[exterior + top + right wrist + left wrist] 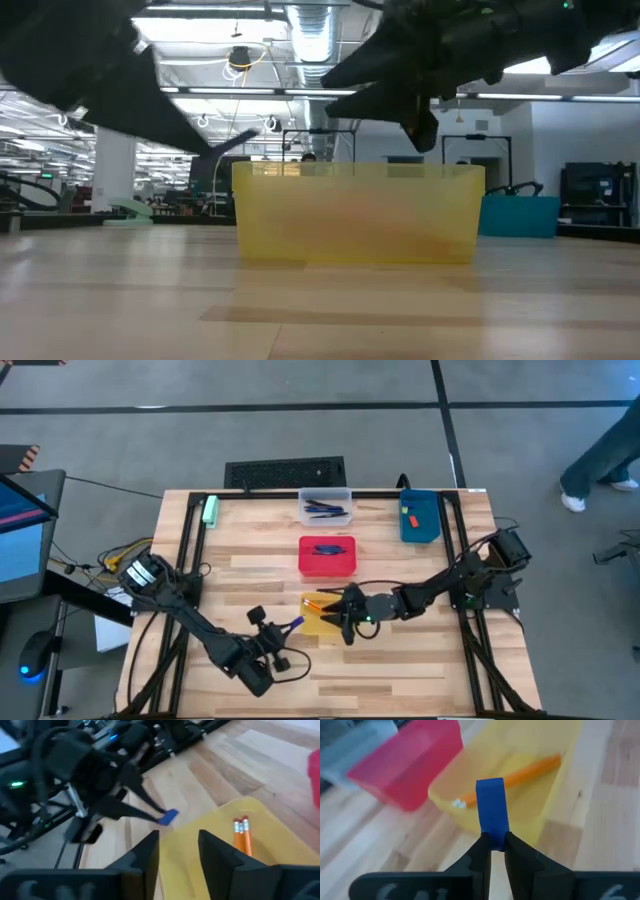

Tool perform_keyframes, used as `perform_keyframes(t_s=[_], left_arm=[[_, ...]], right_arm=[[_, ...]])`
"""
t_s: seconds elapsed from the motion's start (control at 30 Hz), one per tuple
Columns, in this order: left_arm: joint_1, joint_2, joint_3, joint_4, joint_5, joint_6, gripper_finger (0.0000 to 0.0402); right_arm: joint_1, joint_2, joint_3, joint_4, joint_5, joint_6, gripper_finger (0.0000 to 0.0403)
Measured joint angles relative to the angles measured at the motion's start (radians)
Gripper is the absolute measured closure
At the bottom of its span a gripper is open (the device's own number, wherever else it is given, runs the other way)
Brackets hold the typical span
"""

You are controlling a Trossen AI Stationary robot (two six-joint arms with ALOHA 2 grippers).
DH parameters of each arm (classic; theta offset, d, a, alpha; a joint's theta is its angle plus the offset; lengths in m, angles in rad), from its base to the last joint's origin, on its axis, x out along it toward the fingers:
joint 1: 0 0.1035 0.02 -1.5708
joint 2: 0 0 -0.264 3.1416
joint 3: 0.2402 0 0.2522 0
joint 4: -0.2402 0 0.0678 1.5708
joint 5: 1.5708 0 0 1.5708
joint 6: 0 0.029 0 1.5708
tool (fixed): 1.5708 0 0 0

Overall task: Sort crayons/erasers/pens/pencils in bins
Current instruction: Put the blue eraser into the blue bin, then adjust the orange pencils in the yellow bin

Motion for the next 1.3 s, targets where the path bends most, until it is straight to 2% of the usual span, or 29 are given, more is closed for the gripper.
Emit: perform_keyframes(t_s=[0.2, 0.37, 0.53, 0.67, 0.87, 0.97, 1.07, 1.17, 1.3], left_arm=[[0.034, -0.001, 0.061, 0.005, -0.043, 0.111, 0.0370], [0.081, -0.001, 0.087, 0.007, -0.061, 0.172, 0.0392], [0.085, -0.002, 0.090, -0.005, -0.014, 0.212, 0.0400], [0.056, -0.002, 0.090, -0.067, -0.009, 0.164, 0.0401], [0.022, -0.002, 0.079, -0.174, 0.015, 0.041, 0.0401], [0.013, -0.014, 0.079, -0.184, 0.072, 0.065, 0.0401], [0.001, -0.044, 0.069, -0.173, 0.115, 0.143, 0.0401], [-0.001, -0.123, -0.014, -0.099, 0.156, 0.205, 0.0401], [0.010, -0.280, -0.215, 0.134, 0.200, 0.283, 0.0401]], right_arm=[[-0.027, 0.000, 0.001, 0.057, 0.000, -0.005, 0.0221], [-0.038, 0.000, 0.014, 0.054, -0.001, -0.022, 0.0212], [-0.038, 0.000, 0.014, -0.078, -0.002, -0.094, 0.0212], [-0.043, 0.000, 0.014, -0.184, -0.012, -0.167, 0.0216], [-0.060, 0.000, 0.014, -0.220, -0.075, -0.252, 0.0250], [-0.059, 0.000, 0.033, -0.248, -0.137, -0.282, 0.0282], [-0.059, 0.000, 0.083, -0.320, -0.143, -0.333, 0.0319], [-0.059, 0.000, 0.156, -0.421, -0.143, -0.382, 0.0350], [-0.073, 0.016, 0.239, -0.539, -0.143, -0.421, 0.0376]])
